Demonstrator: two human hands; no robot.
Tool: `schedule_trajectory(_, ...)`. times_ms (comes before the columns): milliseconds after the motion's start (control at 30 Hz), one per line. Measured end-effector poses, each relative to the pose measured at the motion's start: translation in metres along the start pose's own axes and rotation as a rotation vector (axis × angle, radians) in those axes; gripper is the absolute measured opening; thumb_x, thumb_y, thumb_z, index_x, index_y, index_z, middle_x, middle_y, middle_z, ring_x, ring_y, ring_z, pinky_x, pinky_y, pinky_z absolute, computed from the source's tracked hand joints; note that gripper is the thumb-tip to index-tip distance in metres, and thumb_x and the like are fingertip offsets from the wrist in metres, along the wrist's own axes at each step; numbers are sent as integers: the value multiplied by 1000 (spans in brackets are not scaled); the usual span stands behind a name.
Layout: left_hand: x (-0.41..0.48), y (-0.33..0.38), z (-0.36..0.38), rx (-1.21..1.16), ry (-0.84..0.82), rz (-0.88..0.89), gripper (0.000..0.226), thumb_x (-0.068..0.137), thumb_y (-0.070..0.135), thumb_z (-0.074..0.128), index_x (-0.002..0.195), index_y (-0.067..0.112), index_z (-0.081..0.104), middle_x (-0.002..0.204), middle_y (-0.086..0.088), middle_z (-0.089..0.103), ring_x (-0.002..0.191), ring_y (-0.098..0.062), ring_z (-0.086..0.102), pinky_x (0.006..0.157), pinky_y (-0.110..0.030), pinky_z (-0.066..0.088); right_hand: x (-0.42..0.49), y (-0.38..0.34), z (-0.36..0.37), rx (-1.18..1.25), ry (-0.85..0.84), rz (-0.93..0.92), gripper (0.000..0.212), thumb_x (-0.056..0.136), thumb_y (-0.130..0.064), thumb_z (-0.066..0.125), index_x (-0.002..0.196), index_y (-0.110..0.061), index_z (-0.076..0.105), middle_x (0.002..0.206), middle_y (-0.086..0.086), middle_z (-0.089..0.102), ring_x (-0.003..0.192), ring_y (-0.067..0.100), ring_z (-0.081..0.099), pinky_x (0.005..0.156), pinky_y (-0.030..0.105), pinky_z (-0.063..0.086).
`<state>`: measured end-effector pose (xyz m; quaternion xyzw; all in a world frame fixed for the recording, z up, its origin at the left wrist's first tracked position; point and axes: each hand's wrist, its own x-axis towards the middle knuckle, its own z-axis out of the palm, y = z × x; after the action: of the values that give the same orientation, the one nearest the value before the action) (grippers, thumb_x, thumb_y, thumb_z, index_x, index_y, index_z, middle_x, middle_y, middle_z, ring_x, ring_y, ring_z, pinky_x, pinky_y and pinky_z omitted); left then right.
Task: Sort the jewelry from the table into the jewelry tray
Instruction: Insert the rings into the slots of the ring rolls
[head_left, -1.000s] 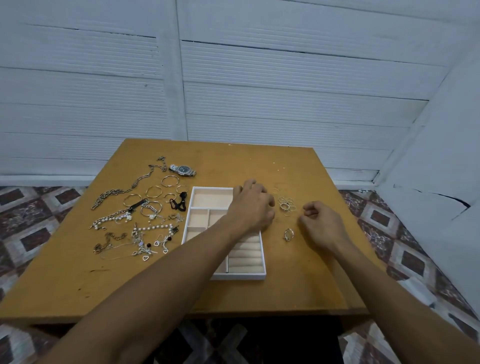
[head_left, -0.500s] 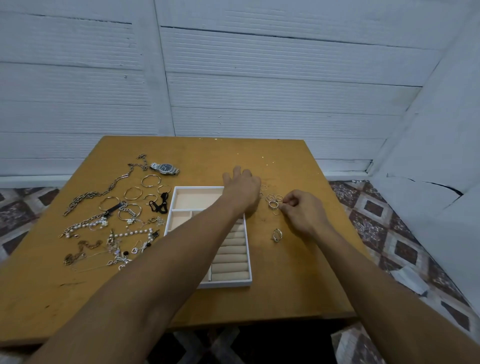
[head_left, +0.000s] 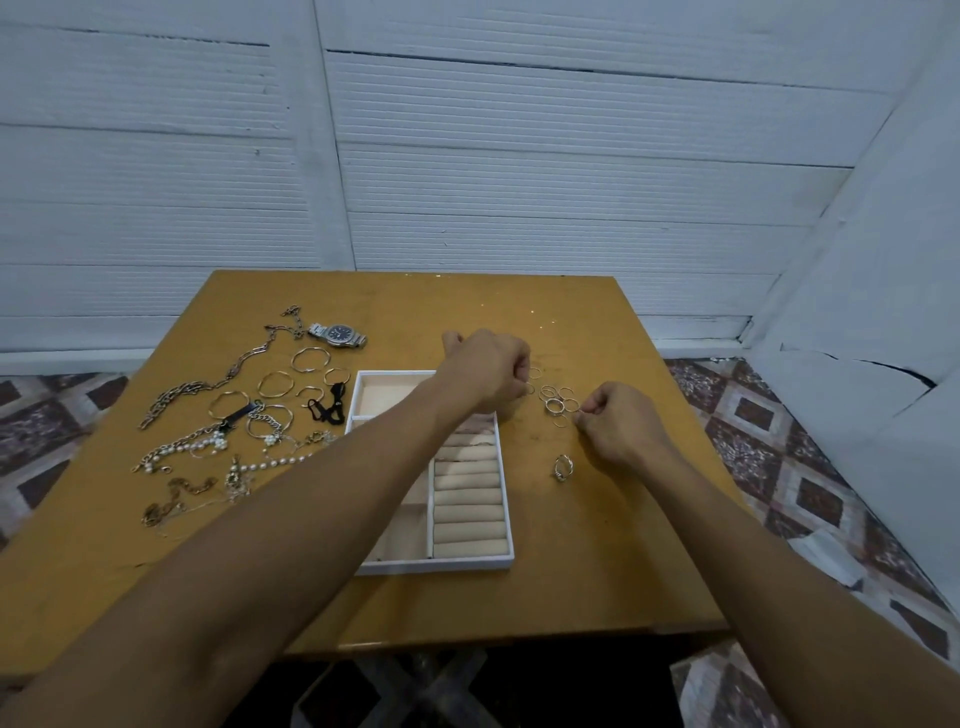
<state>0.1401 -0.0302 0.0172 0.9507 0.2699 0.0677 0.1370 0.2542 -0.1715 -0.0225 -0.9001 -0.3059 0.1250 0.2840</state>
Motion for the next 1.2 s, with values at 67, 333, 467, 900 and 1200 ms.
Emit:
schedule_trajectory(67, -10, -4, -12, -29, 13, 13, 10, 85, 36, 66, 87, 27, 62, 90, 12, 64, 98, -12, 54, 91, -38, 24, -4, 2, -1, -14, 2, -3, 11, 86, -24, 67, 84, -16, 60, 87, 1, 62, 85, 21, 57, 69, 29, 41)
schedule_trajectory(333, -61, -23, -26, -103, -21, 54, 12, 85, 37, 65, 93, 28, 68, 87, 13, 69, 95, -8, 57, 90, -35, 26, -27, 8, -8, 36, 56, -68, 6, 89, -14, 57, 85, -16, 53, 79, -1, 60, 74, 19, 55, 57, 29, 39)
schedule_trajectory(467, -80, -33, -30, -113, -17, 51, 11, 84, 39, 66, 91, 31, 69, 89, 12, 71, 95, -9, 59, 94, -37, 34, -37, 7, -17, 93, 66, -86, 7, 87, -10, 62, 83, -15, 65, 73, -5, 62, 71, 8, 54, 57, 21, 37)
schedule_trajectory(900, -111, -50, -29, -177, 24, 29, 8, 83, 36, 68, 89, 31, 70, 77, 16, 69, 90, -4, 61, 97, -40, 40, -66, -42, -8, 399, -80, -163, 21, 83, 5, 60, 78, -12, 71, 72, 5, 71, 63, 15, 65, 64, 21, 53)
schedule_trajectory(1200, -125, -52, -21, -60, 108, 77, 15, 87, 40, 63, 98, 33, 70, 90, 12, 72, 94, -8, 61, 96, -37, 36, -82, -64, 15, 111, -42, -389, 18, 86, -13, 60, 84, -24, 73, 78, -8, 69, 68, 7, 61, 65, 23, 48)
